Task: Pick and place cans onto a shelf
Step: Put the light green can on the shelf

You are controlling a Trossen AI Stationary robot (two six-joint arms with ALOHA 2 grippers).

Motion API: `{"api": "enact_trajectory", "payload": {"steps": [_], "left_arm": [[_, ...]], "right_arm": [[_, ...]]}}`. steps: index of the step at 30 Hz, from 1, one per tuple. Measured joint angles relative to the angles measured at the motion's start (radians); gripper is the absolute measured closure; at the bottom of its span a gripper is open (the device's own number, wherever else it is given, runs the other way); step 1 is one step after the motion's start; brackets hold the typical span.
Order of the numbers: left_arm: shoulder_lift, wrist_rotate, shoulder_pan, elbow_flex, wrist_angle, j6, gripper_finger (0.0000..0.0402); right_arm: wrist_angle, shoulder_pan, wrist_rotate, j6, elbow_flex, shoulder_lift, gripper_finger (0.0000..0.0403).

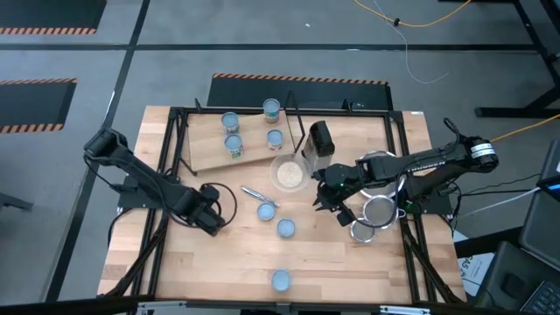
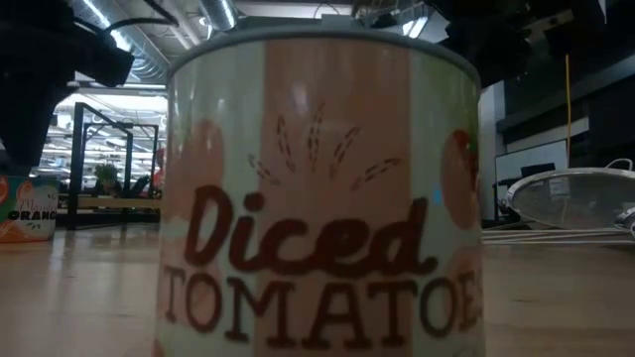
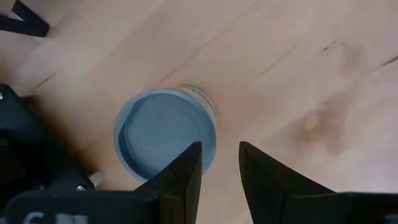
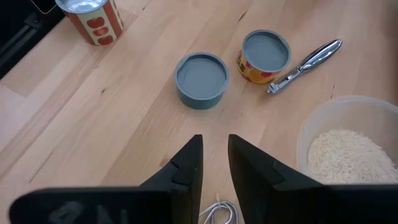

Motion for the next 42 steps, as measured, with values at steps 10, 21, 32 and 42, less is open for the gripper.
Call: {"api": "enact_trajectory", "payload": {"steps": [10, 21, 32, 42], "left_arm": [[0.113, 0.000, 0.011, 0.000, 0.000, -0.003, 0.0302], [0.130, 0.015, 0.023, 0.002, 0.002, 0.026, 0.0302], [0.130, -0.007, 0.023, 0.001, 0.003, 0.030, 0.0305], [0.129, -0.011, 0.023, 0.001, 0.006, 0.079, 0.0389]], "right_arm": [[0.000, 0.000, 0.000, 0.001, 0.000, 0.000, 0.0322], [0.000, 0.000, 0.000, 0.002, 0.001, 0.000, 0.0322], [0.000, 0.000, 0.000, 0.002, 0.001, 0.000, 0.0322], [-0.001, 0.000, 0.000, 0.002, 0.001, 0.000, 0.0322]]}}
